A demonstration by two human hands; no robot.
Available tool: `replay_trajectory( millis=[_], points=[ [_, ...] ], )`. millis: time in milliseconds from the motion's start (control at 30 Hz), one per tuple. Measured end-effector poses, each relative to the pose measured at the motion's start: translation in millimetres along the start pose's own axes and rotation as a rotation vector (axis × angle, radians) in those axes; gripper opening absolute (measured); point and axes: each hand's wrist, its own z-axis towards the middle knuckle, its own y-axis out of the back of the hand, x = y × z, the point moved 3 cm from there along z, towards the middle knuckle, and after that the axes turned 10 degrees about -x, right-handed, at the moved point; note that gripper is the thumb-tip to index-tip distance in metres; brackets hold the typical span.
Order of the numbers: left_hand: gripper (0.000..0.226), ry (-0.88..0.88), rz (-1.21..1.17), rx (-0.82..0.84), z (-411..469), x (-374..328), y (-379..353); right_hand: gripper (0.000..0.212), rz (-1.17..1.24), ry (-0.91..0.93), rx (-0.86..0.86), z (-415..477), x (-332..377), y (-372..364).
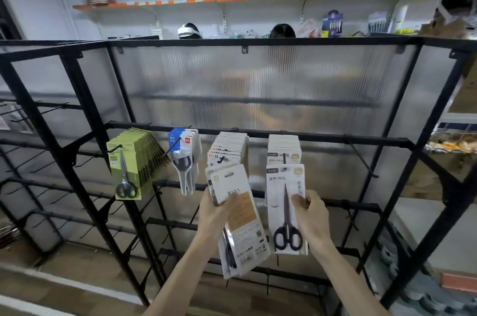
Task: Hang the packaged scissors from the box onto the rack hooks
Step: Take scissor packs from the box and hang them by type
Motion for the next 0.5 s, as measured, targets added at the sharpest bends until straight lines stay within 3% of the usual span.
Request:
replay_trajectory(
  millis=[167,333,500],
  points=[
    [0.034,0.031,-0.057,0.019,0,-3,-7,0.009,0.070,-0.002,0.026,9,0,-8],
    [0.036,0.056,-0.065,0.041,4,-3,-9,0.010,0.170,0.196,0.052,-15,8,9],
    [0.036,0.046,-0.057,0.059,4,-5,-15,0.015,0.104,0.192,0.001,-6,19,7]
  ],
)
